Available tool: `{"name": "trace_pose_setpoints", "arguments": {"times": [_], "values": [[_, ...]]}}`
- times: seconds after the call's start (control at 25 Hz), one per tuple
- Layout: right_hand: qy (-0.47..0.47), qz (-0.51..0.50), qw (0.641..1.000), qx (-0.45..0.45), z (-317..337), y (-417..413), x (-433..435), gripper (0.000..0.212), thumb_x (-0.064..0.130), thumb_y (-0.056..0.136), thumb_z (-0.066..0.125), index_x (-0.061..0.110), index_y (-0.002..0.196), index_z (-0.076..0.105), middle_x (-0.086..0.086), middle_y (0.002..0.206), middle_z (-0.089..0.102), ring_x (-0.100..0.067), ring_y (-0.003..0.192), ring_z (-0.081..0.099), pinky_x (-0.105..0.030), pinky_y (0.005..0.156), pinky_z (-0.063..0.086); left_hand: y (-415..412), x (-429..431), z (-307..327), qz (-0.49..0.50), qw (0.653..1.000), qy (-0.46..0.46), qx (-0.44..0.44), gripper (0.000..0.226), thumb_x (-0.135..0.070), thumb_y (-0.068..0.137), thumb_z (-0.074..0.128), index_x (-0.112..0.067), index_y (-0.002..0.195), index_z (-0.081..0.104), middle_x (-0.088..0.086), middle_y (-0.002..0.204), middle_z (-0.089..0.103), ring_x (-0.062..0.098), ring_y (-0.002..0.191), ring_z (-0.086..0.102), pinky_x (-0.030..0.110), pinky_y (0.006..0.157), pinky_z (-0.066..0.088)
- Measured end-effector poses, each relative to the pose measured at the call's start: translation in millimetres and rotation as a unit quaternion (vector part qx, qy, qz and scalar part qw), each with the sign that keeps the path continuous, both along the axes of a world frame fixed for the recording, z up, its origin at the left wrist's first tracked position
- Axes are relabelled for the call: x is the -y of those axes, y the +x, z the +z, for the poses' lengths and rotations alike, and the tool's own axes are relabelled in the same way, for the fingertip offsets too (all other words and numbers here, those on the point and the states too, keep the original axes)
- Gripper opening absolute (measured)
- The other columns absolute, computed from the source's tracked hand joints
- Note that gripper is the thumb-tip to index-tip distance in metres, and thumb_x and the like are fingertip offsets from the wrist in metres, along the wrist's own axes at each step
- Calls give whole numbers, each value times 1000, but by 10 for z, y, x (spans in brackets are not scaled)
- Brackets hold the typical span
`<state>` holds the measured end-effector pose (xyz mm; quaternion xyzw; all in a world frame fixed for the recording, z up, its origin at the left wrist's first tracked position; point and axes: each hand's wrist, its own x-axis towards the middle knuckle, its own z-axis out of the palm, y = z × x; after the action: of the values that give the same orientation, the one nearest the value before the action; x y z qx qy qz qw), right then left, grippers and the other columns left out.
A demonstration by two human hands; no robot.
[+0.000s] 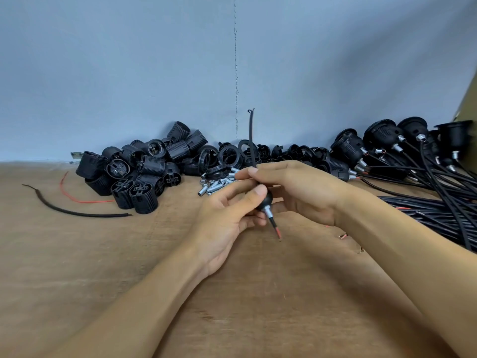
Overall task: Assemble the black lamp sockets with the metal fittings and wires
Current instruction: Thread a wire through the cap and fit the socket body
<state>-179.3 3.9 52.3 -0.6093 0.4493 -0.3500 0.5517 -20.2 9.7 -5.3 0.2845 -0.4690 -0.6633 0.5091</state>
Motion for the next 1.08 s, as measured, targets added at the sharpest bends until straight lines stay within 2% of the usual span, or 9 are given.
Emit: {"name": "trace_pose_setpoints", "arguments": {"times": [0.12,0.28,0.44,0.52,0.68,0.8,0.92,1.0,1.08], "values": [[-23,6,997,-73,42,-12,-27,27,37,102,53,25,117,72,-3,111,75,-25,106,69,-46,96,54,-24,-13,-23,11,1000,-25,1,38,-14,73,79,-9,111,75,14,105,77,23,94,75,28,78,61],[-48,-5,988,-146,53,96,-98,30,35,106,44,21,111,71,-2,99,75,-16,76,64,-37,73,59,-25,3,-48,32,999,-41,0,30,-11,72,85,-12,101,79,18,103,76,30,99,75,35,86,61],[-122,-38,943,-308,36,157,-121,36,39,106,37,20,95,65,10,75,59,1,58,51,-17,57,39,-17,9,-50,16,999,-30,18,40,-9,69,84,-3,106,71,21,99,76,30,95,75,30,84,60],[-126,-41,936,-327,53,160,-117,37,40,106,37,19,98,65,10,80,64,2,66,54,-18,61,39,6,14,-29,7,999,-35,20,47,-10,63,88,-4,106,70,18,98,77,26,94,75,29,85,59],[-139,-48,939,-312,27,165,-106,38,55,100,41,29,105,68,10,105,71,-7,101,62,-28,90,47,10,20,-11,25,998,-46,26,49,-7,63,87,-7,106,65,14,100,77,24,97,74,36,95,57],[-150,-102,939,-294,22,124,-92,52,73,92,35,33,90,67,16,94,67,-2,93,60,-24,79,44,26,32,28,59,997,-42,-12,53,-1,67,85,-5,113,61,16,99,77,26,96,74,38,92,58],[-206,-174,884,-382,87,-56,-57,60,71,94,33,25,61,51,8,64,55,-13,67,53,-32,59,36,124,95,58,119,991,-30,-52,53,-5,65,85,-7,112,62,16,98,77,28,92,76,35,84,61],[-206,-208,809,-509,164,-256,-34,55,68,94,39,23,68,58,0,72,60,-23,75,59,-33,60,39,182,142,45,156,987,-19,-46,43,-1,72,82,-7,111,65,14,95,78,28,92,75,35,83,62],[-171,-223,734,-618,227,-423,-19,45,63,94,48,22,90,65,-7,96,64,-32,93,62,-34,68,42,189,165,15,158,987,-7,-10,40,1,74,81,-8,111,68,12,96,78,27,94,75,34,85,61]]}}
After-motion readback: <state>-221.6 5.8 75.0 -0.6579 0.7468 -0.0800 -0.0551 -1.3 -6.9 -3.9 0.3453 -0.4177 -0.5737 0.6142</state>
